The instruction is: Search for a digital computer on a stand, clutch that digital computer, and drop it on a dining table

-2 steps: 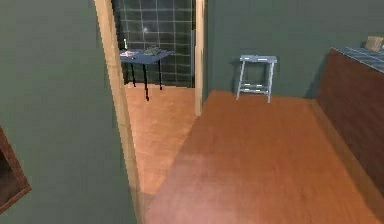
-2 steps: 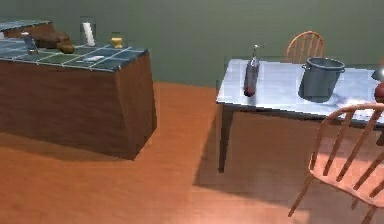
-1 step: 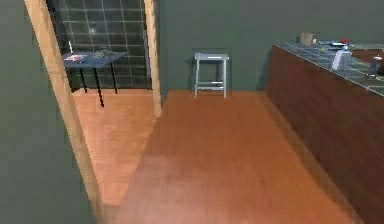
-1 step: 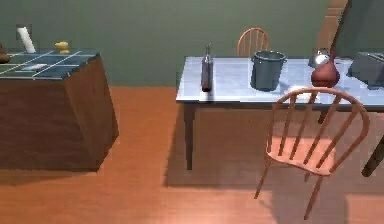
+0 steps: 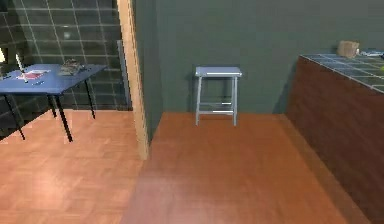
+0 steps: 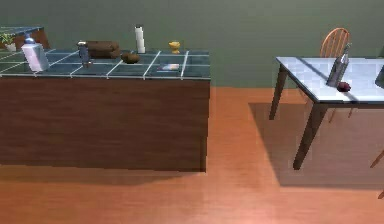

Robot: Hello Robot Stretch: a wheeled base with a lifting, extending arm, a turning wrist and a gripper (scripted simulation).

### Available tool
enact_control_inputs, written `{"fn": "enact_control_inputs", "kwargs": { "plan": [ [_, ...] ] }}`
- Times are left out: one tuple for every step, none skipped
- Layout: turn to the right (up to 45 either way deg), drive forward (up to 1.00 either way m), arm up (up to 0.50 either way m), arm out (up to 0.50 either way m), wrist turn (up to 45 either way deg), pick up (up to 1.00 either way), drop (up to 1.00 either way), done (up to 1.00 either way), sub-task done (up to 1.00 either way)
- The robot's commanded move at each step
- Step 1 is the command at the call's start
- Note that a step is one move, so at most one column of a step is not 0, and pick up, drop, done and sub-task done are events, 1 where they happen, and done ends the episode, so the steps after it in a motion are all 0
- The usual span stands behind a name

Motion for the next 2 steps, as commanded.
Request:
{"fn": "enact_control_inputs", "kwargs": {
  "plan": [
    [0.0, 0.2, 0.0, 0.0, 0.0, 0.0, 0.0, 0.0, 0.0],
    [-36.0, 0.0, 0.0, 0.0, 0.0, 0.0, 0.0, 0.0, 0.0]
  ]
}}
